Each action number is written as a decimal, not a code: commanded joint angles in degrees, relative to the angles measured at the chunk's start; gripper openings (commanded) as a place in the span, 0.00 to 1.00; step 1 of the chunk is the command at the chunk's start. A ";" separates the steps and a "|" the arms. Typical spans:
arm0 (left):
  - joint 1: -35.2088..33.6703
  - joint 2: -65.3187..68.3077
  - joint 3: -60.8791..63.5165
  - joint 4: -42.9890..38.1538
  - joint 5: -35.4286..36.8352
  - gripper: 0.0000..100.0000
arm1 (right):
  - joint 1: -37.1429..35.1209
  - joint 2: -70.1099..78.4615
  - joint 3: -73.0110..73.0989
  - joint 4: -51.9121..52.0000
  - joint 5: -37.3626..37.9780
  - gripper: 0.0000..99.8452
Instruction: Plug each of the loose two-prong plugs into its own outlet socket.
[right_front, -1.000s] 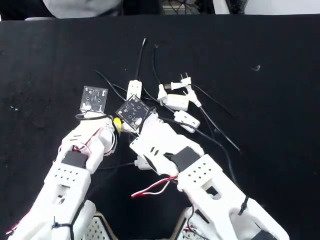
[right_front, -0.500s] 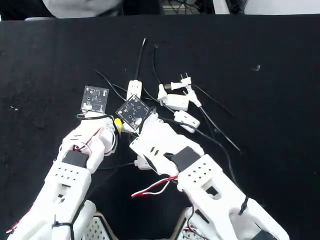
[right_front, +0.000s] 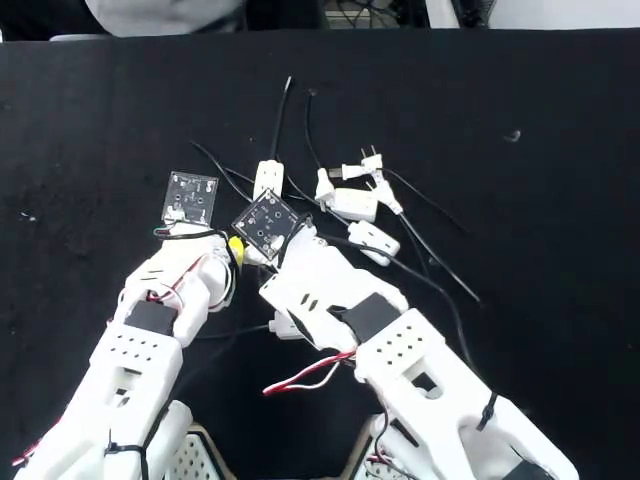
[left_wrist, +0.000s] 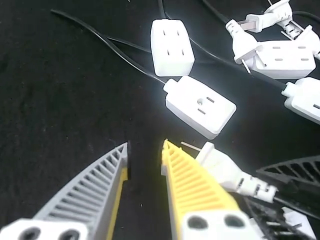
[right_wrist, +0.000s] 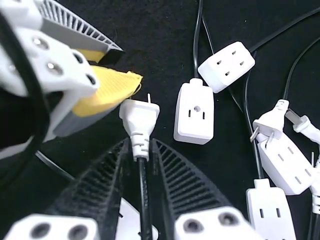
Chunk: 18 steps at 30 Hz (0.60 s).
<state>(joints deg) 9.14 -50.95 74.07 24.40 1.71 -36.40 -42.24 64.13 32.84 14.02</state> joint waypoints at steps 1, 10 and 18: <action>3.03 0.00 -1.36 -0.62 0.35 0.12 | -0.35 -2.42 -3.91 0.18 -0.44 0.01; 2.77 -0.35 -1.45 -0.62 0.35 0.12 | -0.35 -2.42 -3.91 0.18 -0.44 0.01; -0.48 -0.44 -1.54 -0.62 0.26 0.12 | 1.58 -2.42 -3.91 0.18 -0.53 0.01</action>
<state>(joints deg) 10.99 -50.95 74.07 24.40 1.71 -36.31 -42.24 64.13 32.84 14.02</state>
